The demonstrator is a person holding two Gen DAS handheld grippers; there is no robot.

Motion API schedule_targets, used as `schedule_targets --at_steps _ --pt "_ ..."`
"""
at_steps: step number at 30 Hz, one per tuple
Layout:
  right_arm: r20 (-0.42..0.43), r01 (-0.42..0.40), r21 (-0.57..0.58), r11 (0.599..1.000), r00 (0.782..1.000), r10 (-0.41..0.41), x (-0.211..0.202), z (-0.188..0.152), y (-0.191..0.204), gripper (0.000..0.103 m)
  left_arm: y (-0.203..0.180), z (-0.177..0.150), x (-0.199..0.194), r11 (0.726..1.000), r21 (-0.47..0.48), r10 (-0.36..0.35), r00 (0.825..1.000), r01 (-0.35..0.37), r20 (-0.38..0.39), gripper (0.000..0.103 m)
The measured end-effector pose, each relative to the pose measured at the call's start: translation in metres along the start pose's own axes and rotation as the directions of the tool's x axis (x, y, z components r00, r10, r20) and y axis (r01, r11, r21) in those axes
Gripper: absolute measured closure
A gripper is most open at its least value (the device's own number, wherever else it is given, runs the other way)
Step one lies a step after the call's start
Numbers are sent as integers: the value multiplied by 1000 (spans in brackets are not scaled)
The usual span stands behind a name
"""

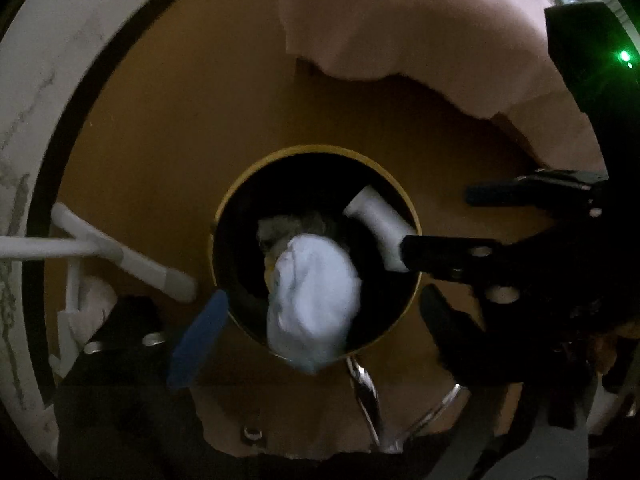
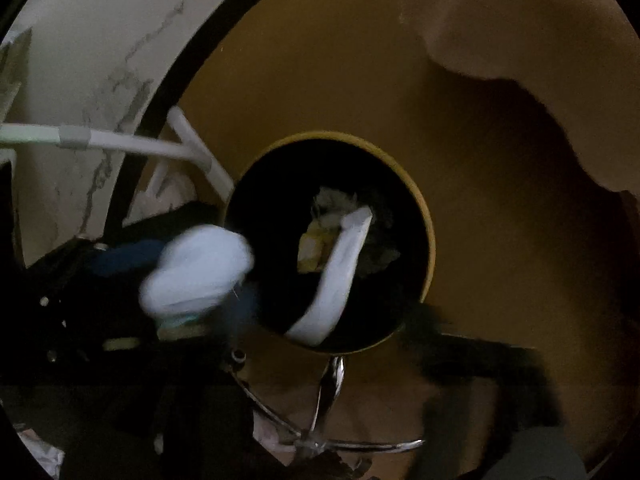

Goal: Collect trash
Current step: 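Open both tools to drop the tissue and strip into the bin, then move both tools back toward the desk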

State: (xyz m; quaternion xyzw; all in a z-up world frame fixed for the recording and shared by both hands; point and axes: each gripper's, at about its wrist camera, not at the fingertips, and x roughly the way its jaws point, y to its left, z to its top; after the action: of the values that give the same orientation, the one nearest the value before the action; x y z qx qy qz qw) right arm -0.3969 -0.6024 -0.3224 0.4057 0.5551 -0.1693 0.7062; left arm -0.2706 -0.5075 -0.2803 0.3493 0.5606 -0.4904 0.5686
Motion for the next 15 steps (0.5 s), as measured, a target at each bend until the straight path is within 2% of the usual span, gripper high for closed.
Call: schedule_targets --at_steps 4,6,7,9,11,12,13,14,15 --pt "107 56 63 996 992 -62 -47 -4 -15 14 -17 -6 -33 998 45 -49 996 46 73 9" --pt "215 148 91 985 963 -165 -86 -11 -18 14 -28 -8 -67 995 76 -76 986 65 149 9" --pt "289 186 97 978 935 -207 -107 -17 -15 12 -36 -9 -89 992 99 -96 975 77 199 9" --pt "425 257 89 962 864 -270 -145 -27 0 7 -50 -12 -133 985 148 -126 950 86 285 9" --pt "535 311 59 949 792 -293 -183 -34 22 7 -61 -18 -191 977 200 -154 906 79 394 9" --pt "570 321 47 946 769 -290 -198 -36 32 7 -63 -22 -221 974 216 -163 879 71 448 9" --pt "611 322 35 946 742 -275 -214 -39 46 7 -62 -27 -240 973 222 -164 861 62 482 9" --pt "653 316 20 948 715 -252 -228 -43 62 7 -59 -34 -265 974 222 -157 835 43 527 8" --pt "680 309 6 951 696 -231 -238 -47 75 7 -54 -40 -286 978 209 -135 814 18 565 8"
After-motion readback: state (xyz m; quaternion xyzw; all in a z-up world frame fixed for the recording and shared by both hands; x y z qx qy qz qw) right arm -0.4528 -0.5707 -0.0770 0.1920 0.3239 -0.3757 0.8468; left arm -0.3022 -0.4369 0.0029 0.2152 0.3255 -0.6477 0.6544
